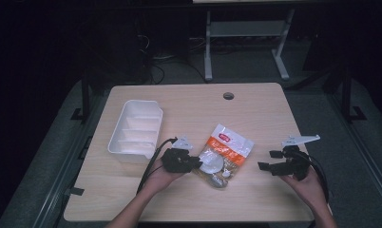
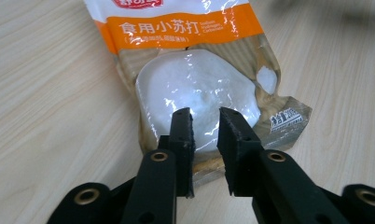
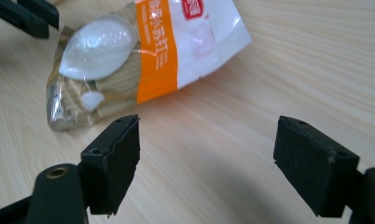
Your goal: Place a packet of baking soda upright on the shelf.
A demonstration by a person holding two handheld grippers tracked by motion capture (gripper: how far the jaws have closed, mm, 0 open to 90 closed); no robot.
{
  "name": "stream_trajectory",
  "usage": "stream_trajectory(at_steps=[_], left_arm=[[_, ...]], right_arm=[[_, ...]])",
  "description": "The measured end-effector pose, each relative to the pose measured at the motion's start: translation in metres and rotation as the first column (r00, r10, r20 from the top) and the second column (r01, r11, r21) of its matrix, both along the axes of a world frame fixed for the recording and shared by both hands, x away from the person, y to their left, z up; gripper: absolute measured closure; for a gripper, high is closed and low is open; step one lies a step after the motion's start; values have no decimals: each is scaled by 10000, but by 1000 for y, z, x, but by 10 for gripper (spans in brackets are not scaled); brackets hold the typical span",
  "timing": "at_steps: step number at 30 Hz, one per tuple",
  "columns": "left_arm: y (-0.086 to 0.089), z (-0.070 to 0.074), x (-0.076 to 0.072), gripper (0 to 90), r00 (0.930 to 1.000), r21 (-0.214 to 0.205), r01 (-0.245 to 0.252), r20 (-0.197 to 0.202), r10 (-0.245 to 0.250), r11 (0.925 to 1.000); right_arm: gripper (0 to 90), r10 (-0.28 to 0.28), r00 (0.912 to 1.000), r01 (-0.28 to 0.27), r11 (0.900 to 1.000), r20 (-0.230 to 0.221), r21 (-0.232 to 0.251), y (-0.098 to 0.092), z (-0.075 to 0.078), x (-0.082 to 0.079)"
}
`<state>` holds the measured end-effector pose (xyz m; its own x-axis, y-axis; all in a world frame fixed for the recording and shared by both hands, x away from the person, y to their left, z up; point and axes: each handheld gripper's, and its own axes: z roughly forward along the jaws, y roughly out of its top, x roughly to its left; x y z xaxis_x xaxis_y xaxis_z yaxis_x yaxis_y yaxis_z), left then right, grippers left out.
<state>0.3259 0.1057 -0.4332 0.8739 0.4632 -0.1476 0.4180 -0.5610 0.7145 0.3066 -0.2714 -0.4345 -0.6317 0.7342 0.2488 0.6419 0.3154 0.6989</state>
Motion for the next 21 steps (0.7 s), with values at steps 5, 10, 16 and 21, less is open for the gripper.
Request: stream_trajectory(at_steps=[5,10,16,21], left_arm=[[-10,-4,3,790,9998,473,52,-190,-43,9989],[-12,-8,4,804,9999,569,-6,-151,14,9984],[-12,-8,4,826,9999,617,-9,-101,16,9981],[-12,-8,4,828,10000,638,4,-73,0,9980]], right_arm=[[227,54,10000,-54,10000,-77,7,10,2,11],[227,144,9997,-144,9999,-182,17,18,5,21],[227,187,9985,-171,9993,-518,318,24,6,38],[229,78,9964,-47,9993,-839,373,31,-2,49]])
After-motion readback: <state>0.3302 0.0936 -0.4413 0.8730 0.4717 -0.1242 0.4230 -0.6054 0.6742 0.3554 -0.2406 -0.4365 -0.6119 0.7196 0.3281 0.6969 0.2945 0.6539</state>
